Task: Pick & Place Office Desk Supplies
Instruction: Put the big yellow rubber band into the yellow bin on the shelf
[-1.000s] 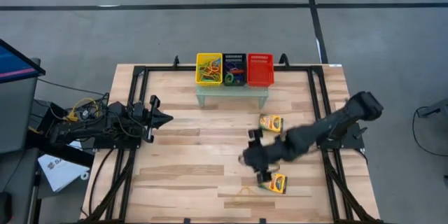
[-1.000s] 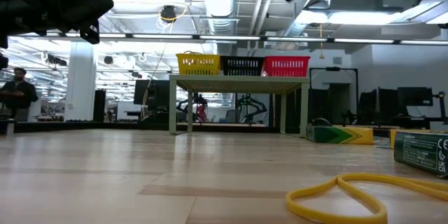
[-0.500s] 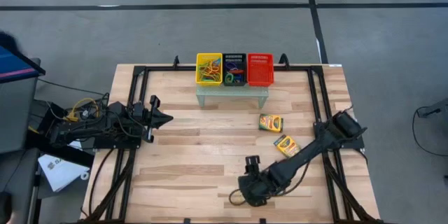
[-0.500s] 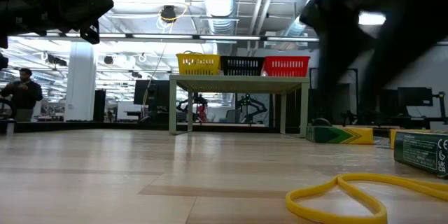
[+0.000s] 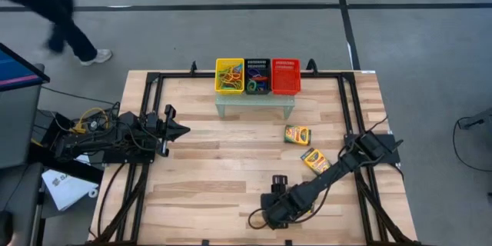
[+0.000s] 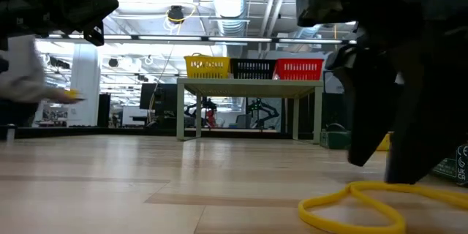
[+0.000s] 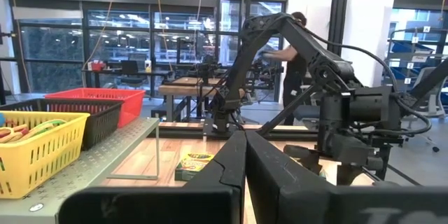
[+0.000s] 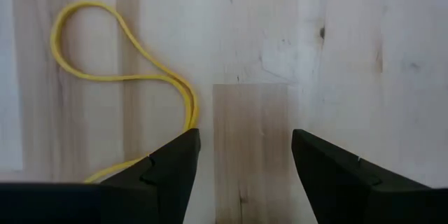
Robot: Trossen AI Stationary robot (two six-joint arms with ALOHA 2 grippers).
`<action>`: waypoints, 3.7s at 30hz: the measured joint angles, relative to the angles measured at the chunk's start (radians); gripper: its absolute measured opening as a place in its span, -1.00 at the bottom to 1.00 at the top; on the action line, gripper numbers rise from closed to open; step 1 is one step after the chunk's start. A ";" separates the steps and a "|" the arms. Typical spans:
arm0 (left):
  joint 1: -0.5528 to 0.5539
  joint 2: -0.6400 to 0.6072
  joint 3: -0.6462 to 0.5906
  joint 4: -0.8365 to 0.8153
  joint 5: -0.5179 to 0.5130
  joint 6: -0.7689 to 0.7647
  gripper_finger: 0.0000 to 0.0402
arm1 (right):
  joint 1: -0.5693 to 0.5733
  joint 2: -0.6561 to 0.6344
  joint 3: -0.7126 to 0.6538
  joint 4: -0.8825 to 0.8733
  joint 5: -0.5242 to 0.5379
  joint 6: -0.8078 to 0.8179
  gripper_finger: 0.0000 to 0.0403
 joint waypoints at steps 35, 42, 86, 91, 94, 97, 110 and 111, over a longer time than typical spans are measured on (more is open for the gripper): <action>0.000 0.000 0.000 0.000 0.000 0.000 -1.00 | 0.059 -0.006 -0.073 0.187 0.073 0.135 -0.03; 0.000 0.000 0.000 0.000 0.000 0.000 -1.00 | 0.066 -0.010 -0.112 0.195 0.118 0.187 -0.38; 0.000 0.000 0.000 0.000 0.000 0.000 -1.00 | 0.029 -0.443 -0.047 0.120 0.428 -0.055 -1.00; 0.000 0.000 0.000 0.000 0.000 0.000 -1.00 | -0.042 -0.530 -0.047 0.168 0.434 -0.196 -1.00; 0.000 0.000 0.000 0.000 0.000 0.000 -1.00 | -0.091 -0.562 -0.046 0.171 0.408 -0.247 -1.00; 0.000 0.000 0.000 0.000 0.000 0.000 -1.00 | -0.124 -0.558 -0.045 0.135 0.347 -0.234 -1.00; 0.000 0.000 0.000 0.000 0.000 0.000 -1.00 | -0.098 -0.240 -0.045 0.075 -0.016 -0.027 -0.64; 0.000 0.000 0.000 0.000 0.000 0.000 -1.00 | -0.092 -0.217 -0.045 0.078 -0.034 -0.008 -0.56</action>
